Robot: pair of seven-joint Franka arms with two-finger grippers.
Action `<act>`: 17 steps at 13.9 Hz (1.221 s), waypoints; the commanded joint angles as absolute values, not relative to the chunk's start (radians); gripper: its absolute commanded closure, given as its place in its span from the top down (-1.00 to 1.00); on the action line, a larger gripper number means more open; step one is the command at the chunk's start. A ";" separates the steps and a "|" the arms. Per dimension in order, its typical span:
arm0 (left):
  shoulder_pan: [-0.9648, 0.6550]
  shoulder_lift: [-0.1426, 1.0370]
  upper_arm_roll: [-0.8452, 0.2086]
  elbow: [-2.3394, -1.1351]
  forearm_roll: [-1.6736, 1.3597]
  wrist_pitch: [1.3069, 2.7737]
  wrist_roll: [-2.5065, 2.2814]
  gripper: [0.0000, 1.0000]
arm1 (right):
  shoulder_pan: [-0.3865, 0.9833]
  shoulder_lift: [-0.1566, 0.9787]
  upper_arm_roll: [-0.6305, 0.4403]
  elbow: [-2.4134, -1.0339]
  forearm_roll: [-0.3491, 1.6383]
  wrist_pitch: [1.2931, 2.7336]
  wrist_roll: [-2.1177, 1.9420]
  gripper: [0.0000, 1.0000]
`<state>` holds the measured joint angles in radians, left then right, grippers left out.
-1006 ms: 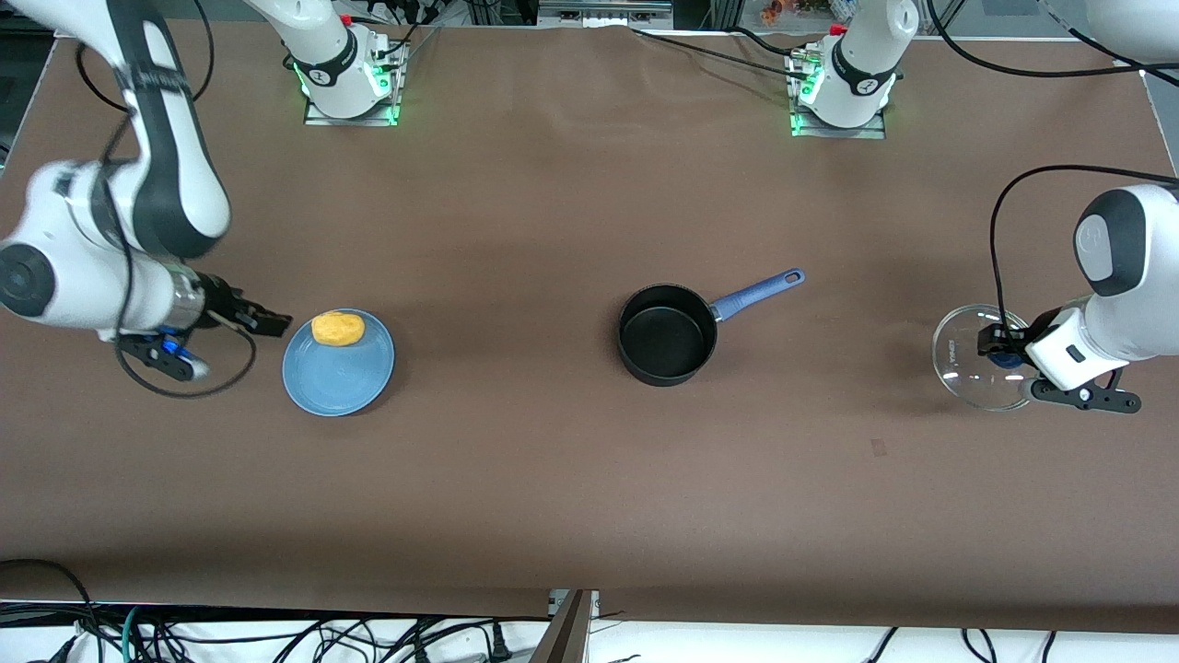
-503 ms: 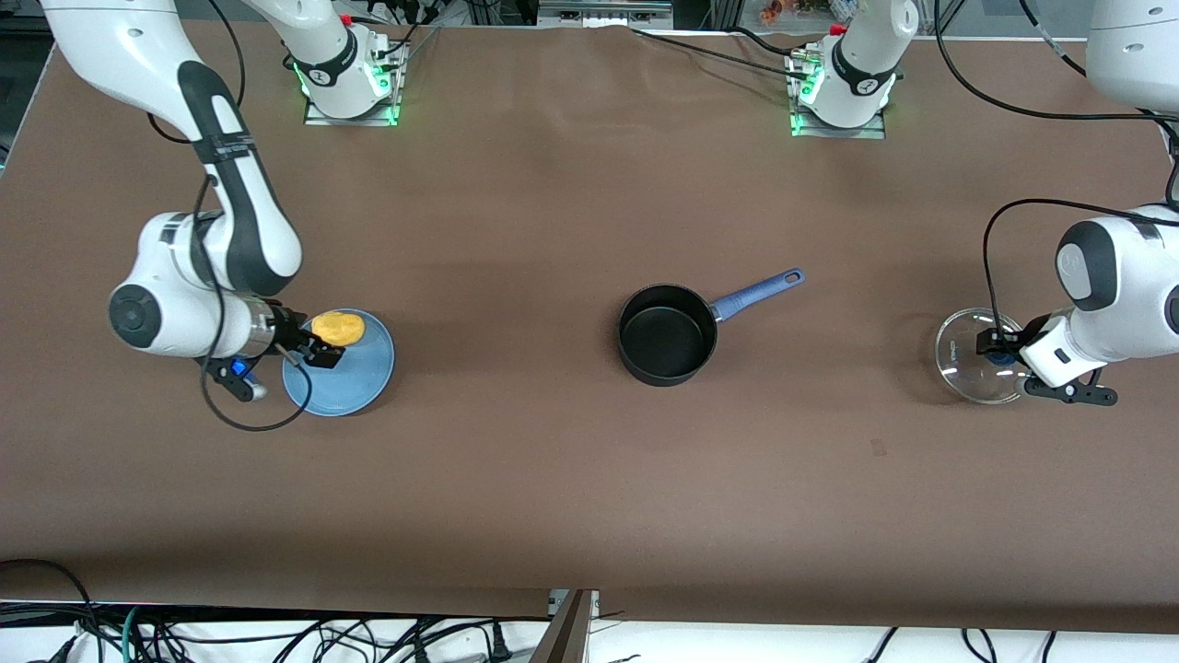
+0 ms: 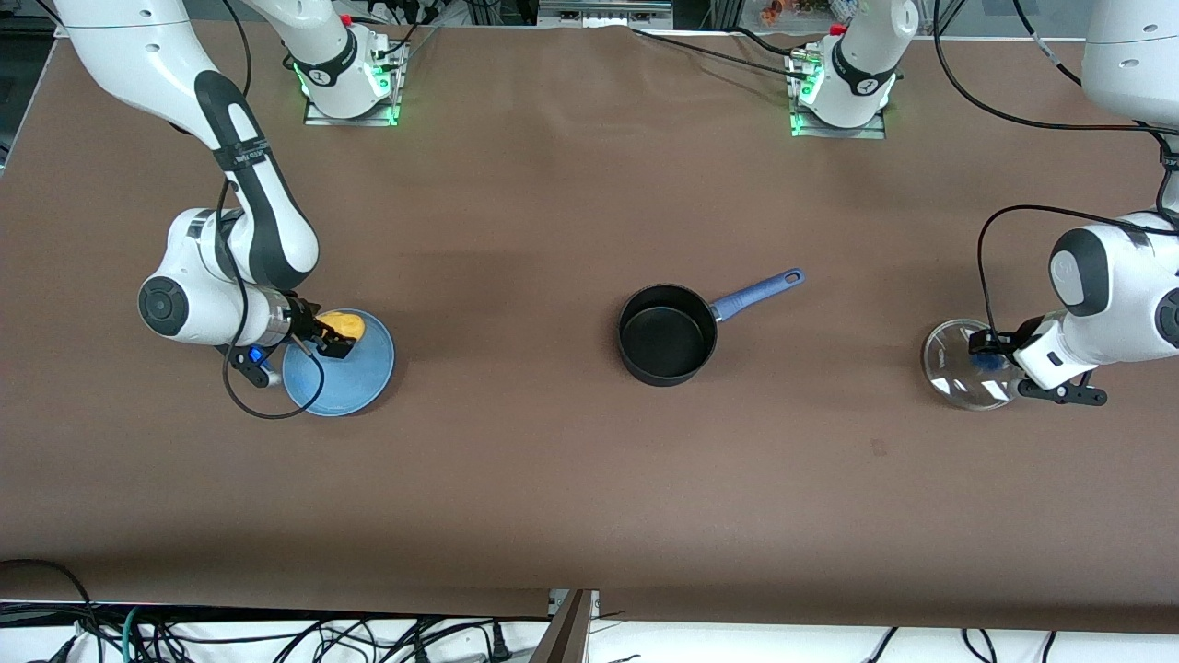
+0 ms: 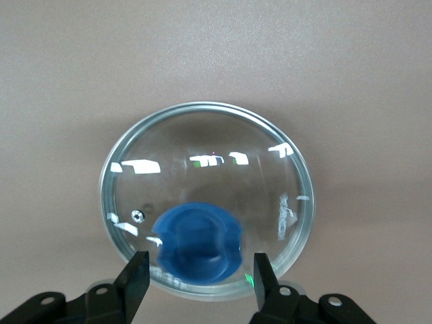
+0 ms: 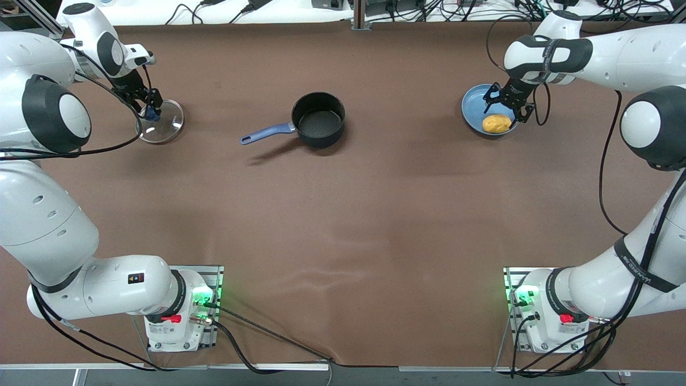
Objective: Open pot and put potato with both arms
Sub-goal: 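Lower the lid with the left gripper while the right gripper grasps the potato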
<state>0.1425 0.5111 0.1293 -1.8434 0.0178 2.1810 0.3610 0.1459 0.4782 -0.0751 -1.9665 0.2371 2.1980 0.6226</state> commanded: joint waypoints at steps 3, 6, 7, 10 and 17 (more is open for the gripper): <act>0.149 0.497 0.124 -1.819 -0.008 2.187 0.390 0.94 | 0.143 0.489 -0.075 -1.965 0.288 2.226 0.609 0.80; 0.137 0.402 0.118 -1.790 -0.008 2.111 0.374 1.00 | 0.143 0.508 -0.075 -1.947 0.313 2.230 0.607 0.48; 0.132 0.358 0.115 -1.790 -0.008 2.076 0.368 1.00 | 0.143 0.515 -0.075 -1.941 0.336 2.229 0.594 0.44; 0.104 0.224 0.097 -1.786 -0.006 1.929 0.229 1.00 | 0.140 0.540 -0.075 -1.922 0.374 2.233 0.539 0.45; 0.100 0.164 -0.026 -1.474 0.006 1.497 0.009 1.00 | 0.161 0.543 -0.074 -1.751 0.420 2.010 0.679 -0.06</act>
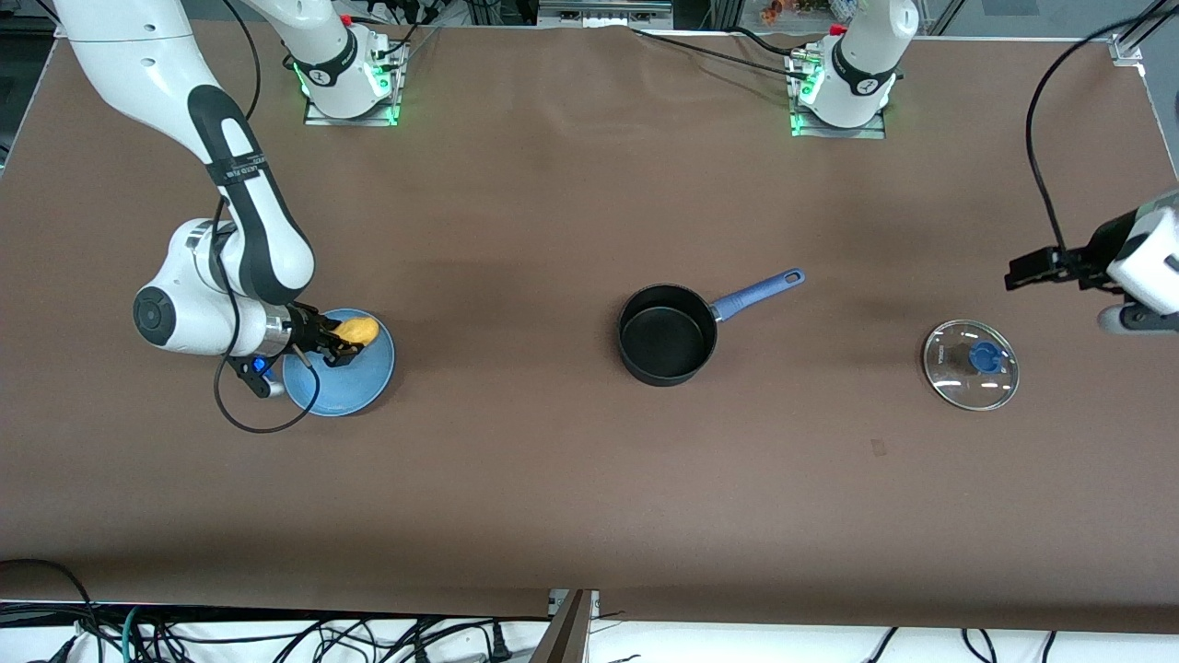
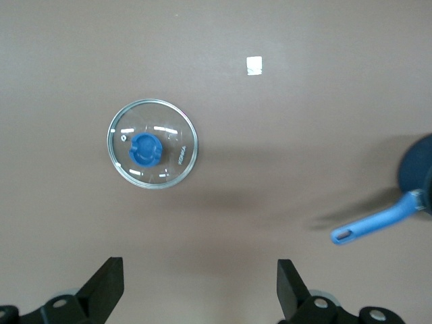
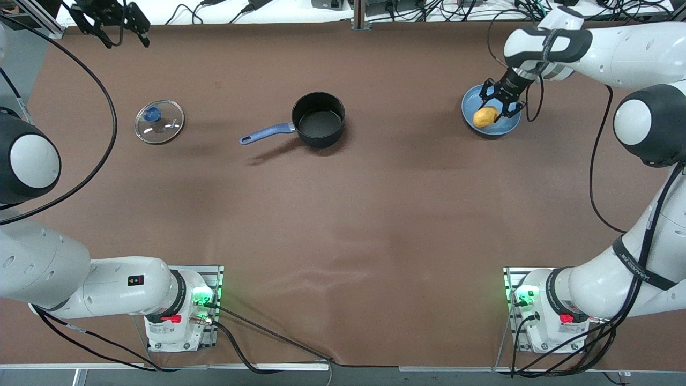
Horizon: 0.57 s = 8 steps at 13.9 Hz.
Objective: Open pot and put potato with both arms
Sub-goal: 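Lift the yellow potato and carry it over the pot with the right gripper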
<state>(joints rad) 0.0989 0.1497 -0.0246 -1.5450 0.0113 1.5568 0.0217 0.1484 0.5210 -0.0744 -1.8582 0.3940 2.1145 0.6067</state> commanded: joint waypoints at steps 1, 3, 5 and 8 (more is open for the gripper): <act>0.097 0.154 -0.025 -1.476 0.006 1.494 0.011 1.00 | 0.175 0.545 -0.066 -1.726 0.422 1.981 0.724 -0.06; 0.091 0.155 -0.025 -1.474 0.006 1.491 0.011 1.00 | 0.187 0.543 -0.003 -1.700 0.422 1.970 0.840 -0.06; 0.094 0.167 -0.025 -1.471 0.008 1.491 0.012 1.00 | 0.192 0.548 0.082 -1.654 0.422 1.973 0.985 -0.05; 0.095 0.172 -0.025 -1.470 -0.003 1.493 0.012 1.00 | 0.259 0.596 0.194 -1.568 0.446 1.993 1.254 -0.02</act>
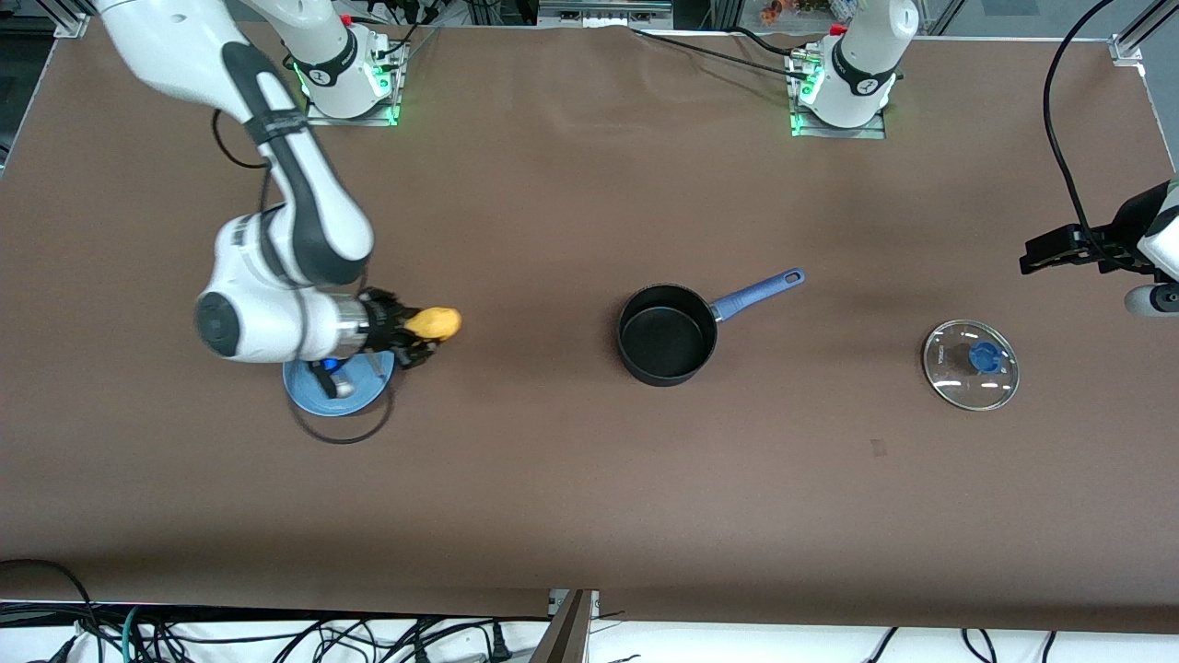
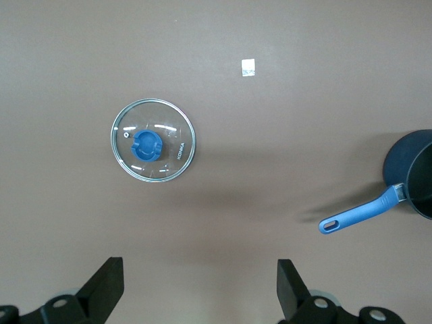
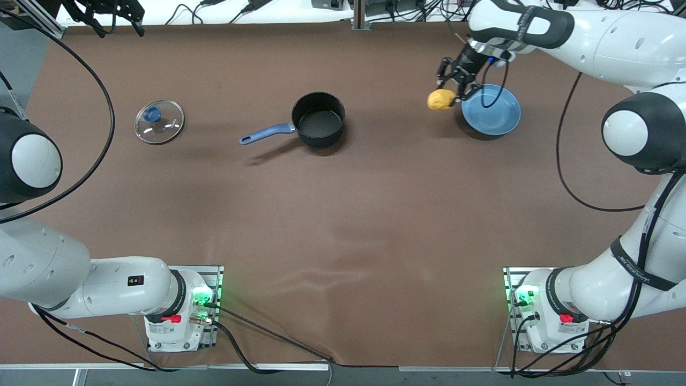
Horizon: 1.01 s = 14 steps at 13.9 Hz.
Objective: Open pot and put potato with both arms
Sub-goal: 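Lift the yellow potato and carry it over the pot with the right gripper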
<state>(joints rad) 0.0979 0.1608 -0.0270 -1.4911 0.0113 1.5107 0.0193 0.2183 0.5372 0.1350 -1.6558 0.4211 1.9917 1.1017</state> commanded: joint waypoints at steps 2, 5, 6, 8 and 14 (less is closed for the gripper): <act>0.094 0.173 -0.025 -1.470 -0.006 1.493 0.011 1.00 | 0.358 0.627 0.221 -1.520 0.514 2.102 1.426 -0.02; 0.092 0.173 -0.026 -1.470 -0.006 1.493 0.011 1.00 | 0.541 0.695 0.219 -1.436 0.520 2.285 1.658 0.00; 0.092 0.173 -0.026 -1.470 -0.006 1.493 0.011 1.00 | 0.590 0.716 0.216 -1.412 0.514 2.339 1.707 0.02; 0.092 0.175 -0.026 -1.470 -0.006 1.493 0.011 1.00 | 0.664 0.750 0.210 -1.401 0.506 2.461 1.772 0.05; 0.092 0.175 -0.026 -1.470 -0.006 1.493 0.011 1.00 | 0.666 0.749 0.180 -1.397 0.401 2.481 1.769 0.98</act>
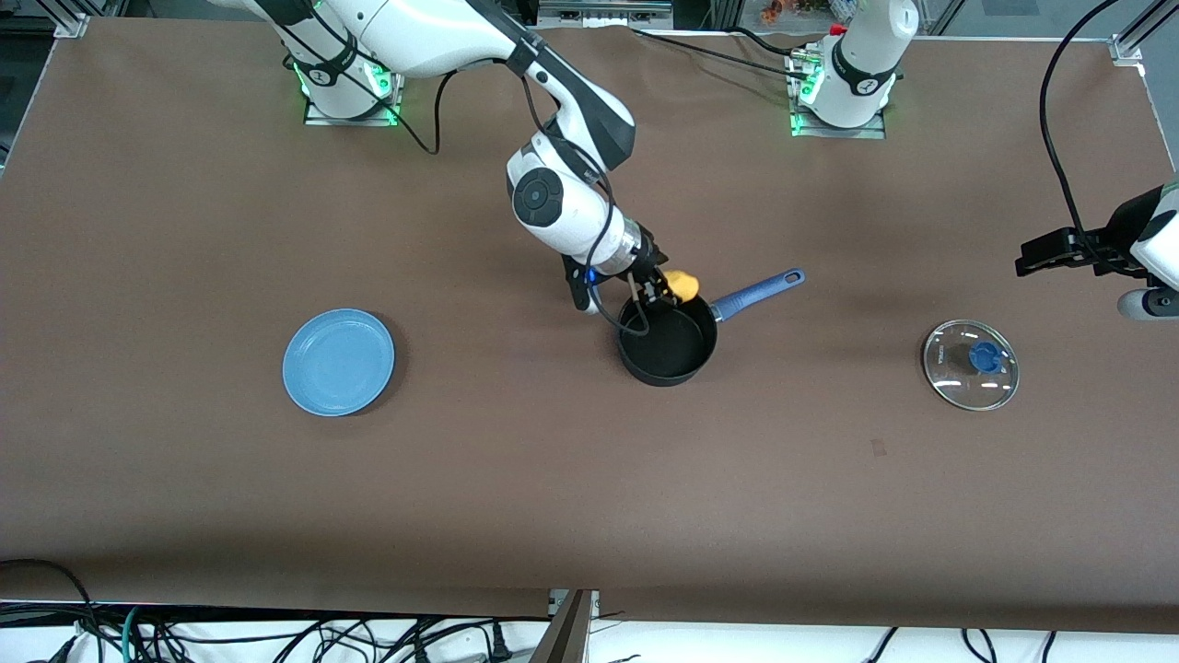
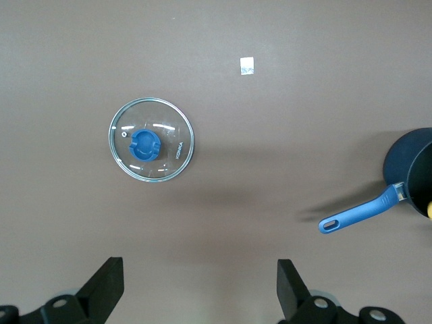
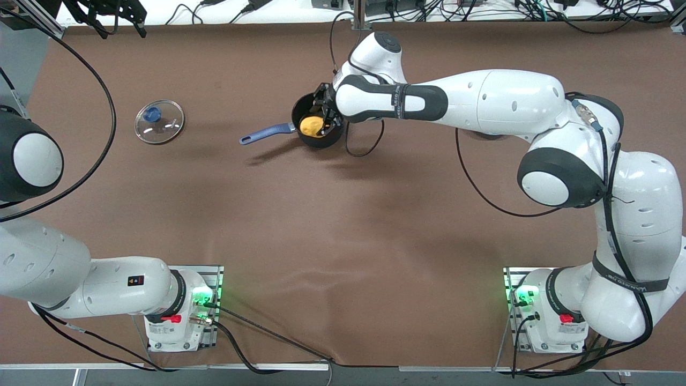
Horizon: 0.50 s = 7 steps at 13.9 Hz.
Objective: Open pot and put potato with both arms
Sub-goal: 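Lower the potato into the pot and open the right gripper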
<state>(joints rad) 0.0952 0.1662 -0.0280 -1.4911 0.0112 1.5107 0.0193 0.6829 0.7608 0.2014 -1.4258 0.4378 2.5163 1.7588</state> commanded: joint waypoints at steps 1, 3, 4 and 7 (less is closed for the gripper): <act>0.092 0.175 -0.026 -1.470 -0.006 1.493 0.011 1.00 | 0.655 0.727 0.167 -1.397 0.390 2.433 1.764 0.98; 0.092 0.175 -0.026 -1.470 -0.006 1.493 0.011 1.00 | 0.615 0.696 0.153 -1.356 0.344 2.285 1.752 0.98; 0.094 0.175 -0.026 -1.470 -0.006 1.493 0.011 1.00 | 0.585 0.695 0.155 -1.310 0.309 2.208 1.715 0.99; 0.092 0.175 -0.026 -1.470 -0.006 1.493 0.011 1.00 | 0.523 0.593 0.126 -1.325 0.207 2.004 1.507 0.99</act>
<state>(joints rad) 0.0951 0.1664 -0.0281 -1.4911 0.0112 1.5106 0.0193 0.5513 0.6644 0.1487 -1.2994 0.2477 2.1108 1.6204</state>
